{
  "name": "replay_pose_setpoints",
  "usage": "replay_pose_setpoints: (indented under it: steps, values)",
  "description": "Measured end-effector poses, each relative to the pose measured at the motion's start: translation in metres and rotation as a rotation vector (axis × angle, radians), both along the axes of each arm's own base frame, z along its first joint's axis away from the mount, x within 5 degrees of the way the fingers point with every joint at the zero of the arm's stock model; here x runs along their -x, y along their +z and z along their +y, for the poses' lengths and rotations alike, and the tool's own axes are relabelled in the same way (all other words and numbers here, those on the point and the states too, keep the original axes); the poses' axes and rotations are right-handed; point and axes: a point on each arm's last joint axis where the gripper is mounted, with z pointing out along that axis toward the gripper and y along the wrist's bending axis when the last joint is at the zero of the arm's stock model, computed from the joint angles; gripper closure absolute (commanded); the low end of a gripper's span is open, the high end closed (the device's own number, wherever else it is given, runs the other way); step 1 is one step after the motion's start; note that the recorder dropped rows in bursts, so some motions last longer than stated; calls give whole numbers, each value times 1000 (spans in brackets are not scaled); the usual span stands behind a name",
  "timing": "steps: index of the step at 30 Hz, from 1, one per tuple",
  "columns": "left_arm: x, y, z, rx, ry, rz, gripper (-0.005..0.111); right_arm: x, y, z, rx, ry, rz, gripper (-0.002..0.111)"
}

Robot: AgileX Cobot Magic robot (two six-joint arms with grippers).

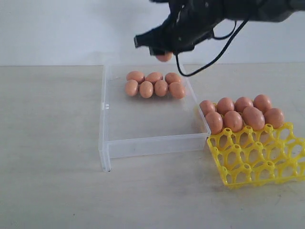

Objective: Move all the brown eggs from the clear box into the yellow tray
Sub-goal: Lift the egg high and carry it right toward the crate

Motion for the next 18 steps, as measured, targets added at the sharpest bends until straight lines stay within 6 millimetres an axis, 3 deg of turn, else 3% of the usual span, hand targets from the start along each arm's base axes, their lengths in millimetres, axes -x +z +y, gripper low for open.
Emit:
replay_pose_setpoints:
  steps: [4,8,12,18]
  values:
    - [0,0,0,0,0,0,103,15,45,-5,-57,-1,-97,109]
    - [0,0,0,0,0,0,103,34,64,-8,-92,42,-121,109]
    - [0,0,0,0,0,0,103,66,55,-16,-108,97,-170,109]
    - [0,0,0,0,0,0,103,139,25,-54,-98,26,-369,109]
